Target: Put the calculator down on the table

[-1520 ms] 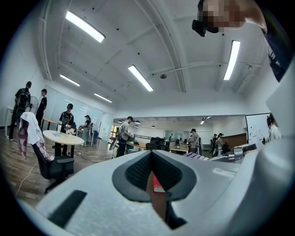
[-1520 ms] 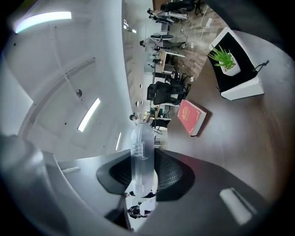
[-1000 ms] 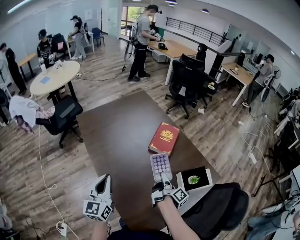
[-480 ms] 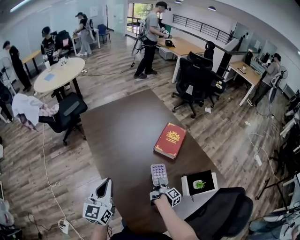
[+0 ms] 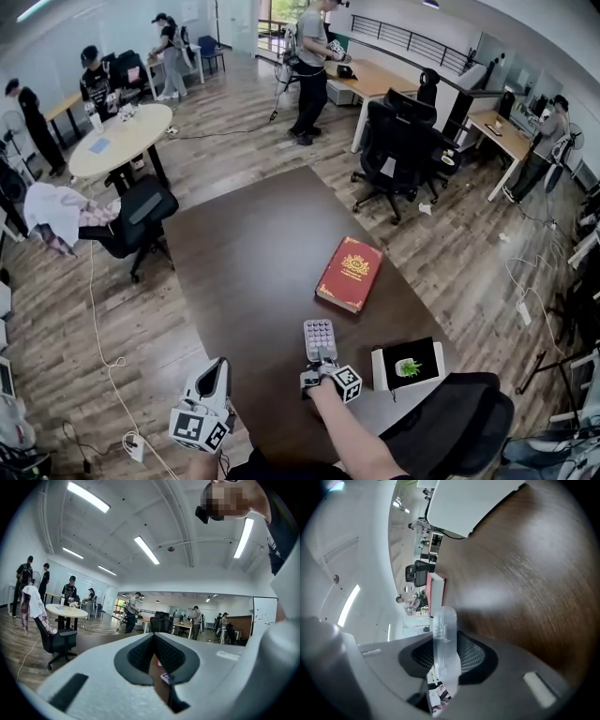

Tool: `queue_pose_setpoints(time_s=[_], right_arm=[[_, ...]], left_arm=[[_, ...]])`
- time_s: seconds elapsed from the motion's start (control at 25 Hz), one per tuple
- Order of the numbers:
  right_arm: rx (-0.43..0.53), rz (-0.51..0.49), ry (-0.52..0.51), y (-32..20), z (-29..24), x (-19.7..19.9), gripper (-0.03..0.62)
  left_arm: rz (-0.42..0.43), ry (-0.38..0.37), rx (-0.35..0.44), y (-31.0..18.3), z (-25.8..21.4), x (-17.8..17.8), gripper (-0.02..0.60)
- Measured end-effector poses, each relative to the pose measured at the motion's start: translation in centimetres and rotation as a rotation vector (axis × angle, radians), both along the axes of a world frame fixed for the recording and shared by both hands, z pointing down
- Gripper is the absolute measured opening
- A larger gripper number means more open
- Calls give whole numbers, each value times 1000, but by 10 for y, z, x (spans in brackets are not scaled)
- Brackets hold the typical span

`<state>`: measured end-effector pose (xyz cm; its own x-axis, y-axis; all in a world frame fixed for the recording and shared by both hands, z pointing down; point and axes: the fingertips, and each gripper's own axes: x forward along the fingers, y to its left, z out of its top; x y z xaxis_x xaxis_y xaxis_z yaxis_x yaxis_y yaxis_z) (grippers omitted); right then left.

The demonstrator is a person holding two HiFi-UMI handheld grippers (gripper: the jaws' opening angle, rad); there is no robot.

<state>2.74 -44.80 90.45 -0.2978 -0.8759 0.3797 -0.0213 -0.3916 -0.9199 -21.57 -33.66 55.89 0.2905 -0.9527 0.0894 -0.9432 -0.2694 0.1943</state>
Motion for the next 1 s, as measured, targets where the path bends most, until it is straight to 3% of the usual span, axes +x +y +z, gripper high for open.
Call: queue_pose_setpoints(time_s=[0.44, 0.88, 1.0], right_arm=[[-20, -13, -39, -7, 14, -8, 121], [-82, 18, -142, -6, -3, -12, 416], [-90, 15, -140, -1, -5, -13, 439]], left_arm=[[-11, 14, -38, -1, 17, -7, -3], [1, 46, -48, -3, 20, 0, -3], [1, 47, -42, -3, 17, -1, -3]])
